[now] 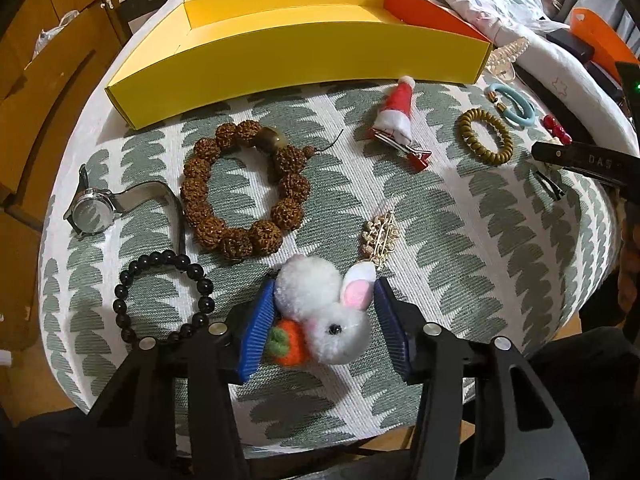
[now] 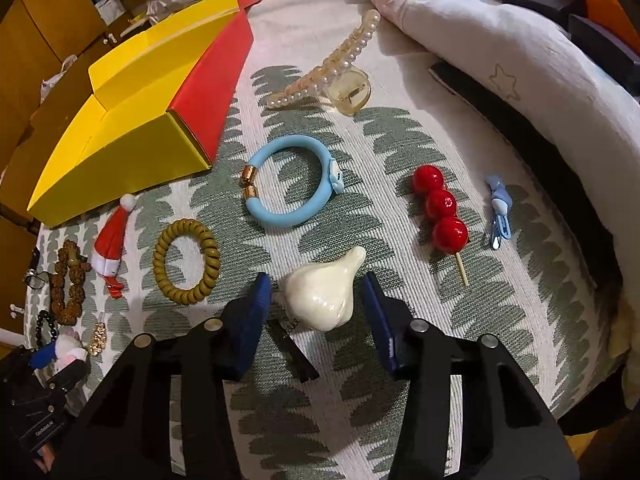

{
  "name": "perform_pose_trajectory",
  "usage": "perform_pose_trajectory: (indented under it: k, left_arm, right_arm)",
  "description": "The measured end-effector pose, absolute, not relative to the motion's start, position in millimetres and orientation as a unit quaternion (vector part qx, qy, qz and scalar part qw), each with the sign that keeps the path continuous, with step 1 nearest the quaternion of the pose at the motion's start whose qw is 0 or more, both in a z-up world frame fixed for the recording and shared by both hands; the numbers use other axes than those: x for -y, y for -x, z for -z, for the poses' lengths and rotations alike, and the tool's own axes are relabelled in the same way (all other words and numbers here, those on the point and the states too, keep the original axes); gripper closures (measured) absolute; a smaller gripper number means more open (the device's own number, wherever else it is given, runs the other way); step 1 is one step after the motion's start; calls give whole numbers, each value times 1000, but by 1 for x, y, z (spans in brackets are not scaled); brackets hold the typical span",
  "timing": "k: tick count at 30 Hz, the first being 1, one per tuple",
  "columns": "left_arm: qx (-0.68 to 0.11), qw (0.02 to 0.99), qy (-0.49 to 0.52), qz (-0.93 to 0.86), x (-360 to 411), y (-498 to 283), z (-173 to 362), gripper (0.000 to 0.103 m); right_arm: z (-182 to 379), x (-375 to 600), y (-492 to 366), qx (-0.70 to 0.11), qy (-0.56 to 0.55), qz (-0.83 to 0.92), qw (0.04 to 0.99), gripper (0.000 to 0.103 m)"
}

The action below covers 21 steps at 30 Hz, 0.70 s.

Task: Organize jewelry
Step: 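Grasp the white bunny pompom with the left tool while the right tool grasps the white bulb ornament, then carry both items into the yellow box and open both tools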

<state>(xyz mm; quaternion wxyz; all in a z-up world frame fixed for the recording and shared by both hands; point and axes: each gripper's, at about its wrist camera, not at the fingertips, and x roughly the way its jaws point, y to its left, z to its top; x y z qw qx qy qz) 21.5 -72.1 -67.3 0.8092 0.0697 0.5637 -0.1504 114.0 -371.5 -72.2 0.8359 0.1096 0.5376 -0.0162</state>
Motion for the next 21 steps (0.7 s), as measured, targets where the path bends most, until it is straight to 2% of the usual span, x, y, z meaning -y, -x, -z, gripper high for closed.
perform_pose_trajectory:
  k: [3,21]
  left_arm:
    - [-564,809,-63,151,67,-22,66,59]
    - [-560,804,9,197,41,-26,39,64]
  right_arm:
    - [72,374,-113,-537,-116,13,836,70]
    - [57,377,-97,-509,-166,-17,845,71]
